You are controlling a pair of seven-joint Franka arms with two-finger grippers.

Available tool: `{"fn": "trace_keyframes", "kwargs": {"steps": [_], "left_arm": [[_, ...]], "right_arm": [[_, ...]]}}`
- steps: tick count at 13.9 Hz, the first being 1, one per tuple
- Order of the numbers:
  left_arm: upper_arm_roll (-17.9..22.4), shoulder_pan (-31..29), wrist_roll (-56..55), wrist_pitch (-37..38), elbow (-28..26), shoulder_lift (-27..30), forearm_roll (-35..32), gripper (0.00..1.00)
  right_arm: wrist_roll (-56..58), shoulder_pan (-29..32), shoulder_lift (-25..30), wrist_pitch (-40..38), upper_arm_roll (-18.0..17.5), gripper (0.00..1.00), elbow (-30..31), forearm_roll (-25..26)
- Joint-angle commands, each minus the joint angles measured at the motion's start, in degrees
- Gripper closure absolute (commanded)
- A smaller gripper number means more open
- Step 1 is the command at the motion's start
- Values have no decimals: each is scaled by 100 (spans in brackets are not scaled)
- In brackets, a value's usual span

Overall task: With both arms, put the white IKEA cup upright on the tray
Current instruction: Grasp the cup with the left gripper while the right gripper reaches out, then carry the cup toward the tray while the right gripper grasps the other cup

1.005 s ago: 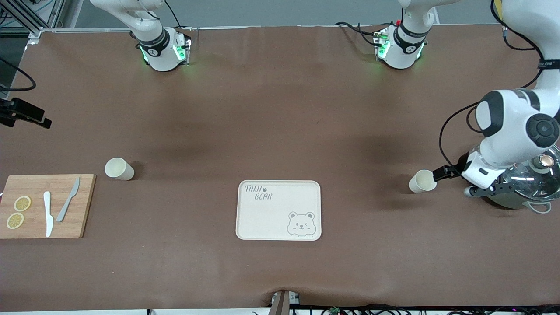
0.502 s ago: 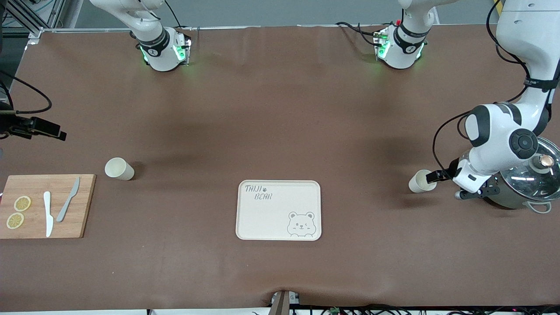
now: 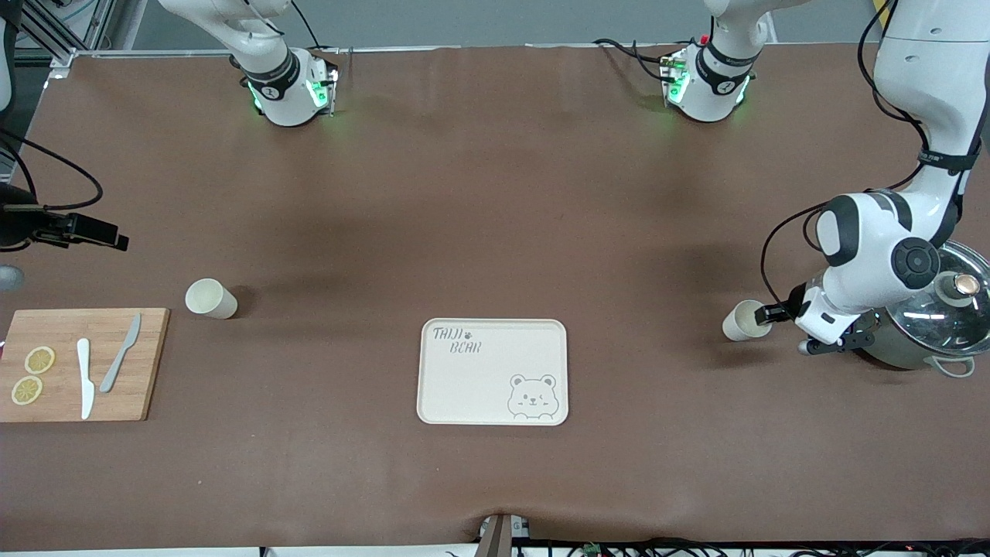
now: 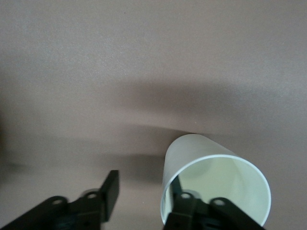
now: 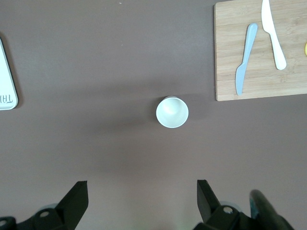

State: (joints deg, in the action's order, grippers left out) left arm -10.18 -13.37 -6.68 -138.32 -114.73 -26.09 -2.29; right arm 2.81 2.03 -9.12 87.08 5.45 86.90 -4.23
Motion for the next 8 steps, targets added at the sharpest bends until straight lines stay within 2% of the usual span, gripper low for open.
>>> {"fn": "trace_keyframes", "kwargs": {"steps": [1,2,3,5,8], "left_arm": [[-19,10,35,-63,-6,16,71,84],[-28,19,35,-46,3,25,71,96],[-37,19,35,-37,12,34,71,100],[-54,37,52,-19,29,52,71,100],[-133,72,44,-10,56,139,62,100]], "right_arm": [[-26,61,24,29,-35,0,47,-104],[-26,61,-37,-6,-35,0,64,-104],[-18,9,-150,-15,-35,0,56,-95],[-17,-70,-230,37,-53,0,55,-25],[44,-88,-564,546,-53,0,125,-60]]}}
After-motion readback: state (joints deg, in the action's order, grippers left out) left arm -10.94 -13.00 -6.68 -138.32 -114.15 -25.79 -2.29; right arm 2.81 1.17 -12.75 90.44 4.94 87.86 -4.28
